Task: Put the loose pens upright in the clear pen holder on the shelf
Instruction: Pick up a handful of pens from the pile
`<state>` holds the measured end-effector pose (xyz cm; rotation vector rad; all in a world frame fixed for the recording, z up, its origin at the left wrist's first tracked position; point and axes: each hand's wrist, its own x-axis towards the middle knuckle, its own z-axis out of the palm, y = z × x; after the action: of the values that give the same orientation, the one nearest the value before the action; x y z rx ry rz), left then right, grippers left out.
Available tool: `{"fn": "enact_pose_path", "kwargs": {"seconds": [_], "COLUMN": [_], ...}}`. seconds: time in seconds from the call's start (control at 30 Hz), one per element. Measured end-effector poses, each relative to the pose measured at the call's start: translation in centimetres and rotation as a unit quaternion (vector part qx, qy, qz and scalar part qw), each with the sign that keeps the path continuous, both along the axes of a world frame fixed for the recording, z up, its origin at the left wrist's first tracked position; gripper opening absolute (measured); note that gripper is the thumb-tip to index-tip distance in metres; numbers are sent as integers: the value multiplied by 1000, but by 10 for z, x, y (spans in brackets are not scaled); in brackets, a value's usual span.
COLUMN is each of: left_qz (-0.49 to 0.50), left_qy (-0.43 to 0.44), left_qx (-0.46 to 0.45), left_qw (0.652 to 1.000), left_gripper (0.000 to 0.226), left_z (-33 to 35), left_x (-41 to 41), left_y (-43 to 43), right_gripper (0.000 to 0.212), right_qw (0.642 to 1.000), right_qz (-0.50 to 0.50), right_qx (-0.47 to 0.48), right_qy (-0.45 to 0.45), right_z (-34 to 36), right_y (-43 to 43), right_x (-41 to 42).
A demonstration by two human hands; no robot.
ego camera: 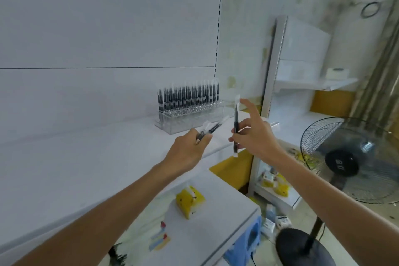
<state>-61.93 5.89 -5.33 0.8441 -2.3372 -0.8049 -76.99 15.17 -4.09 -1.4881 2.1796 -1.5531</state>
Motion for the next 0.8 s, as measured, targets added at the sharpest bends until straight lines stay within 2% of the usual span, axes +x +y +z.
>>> {"fn": "enact_pose_path", "kwargs": {"seconds": [0.1,0.23,0.33,0.53,0.67,0.8], "left_qz": [10,39,53,57,126,188], "left_qy": [10,15,24,40,113,108], "left_qx": [-17,-31,-26,-17,-14,-34], "left_qw": [1000,999,998,997,985,976], "left_gripper": [32,30,26,23,27,26], "left_z": [0,9,13,16,19,18], "left_x": [-22,-53,-75,-109,-126,-146], "left_y": [-22,-52,-68,-89,-97,-96], "right_gripper": [70,24,6,3,30,61], "right_qw": [1000,997,997,996,990,980], "right_qz": [-10,-1,-4,23,83,129], "right_qx": [-7,-27,-54,-84,-113,-153], "right_qy": [-8,-66,-57,-3,19,9], "right_z": [-7,6,9,21,40,52], "right_y": [-30,-76,-102,-150,-183,-213], "right_x": [-26,-71,-100,-151,-187,-214]}}
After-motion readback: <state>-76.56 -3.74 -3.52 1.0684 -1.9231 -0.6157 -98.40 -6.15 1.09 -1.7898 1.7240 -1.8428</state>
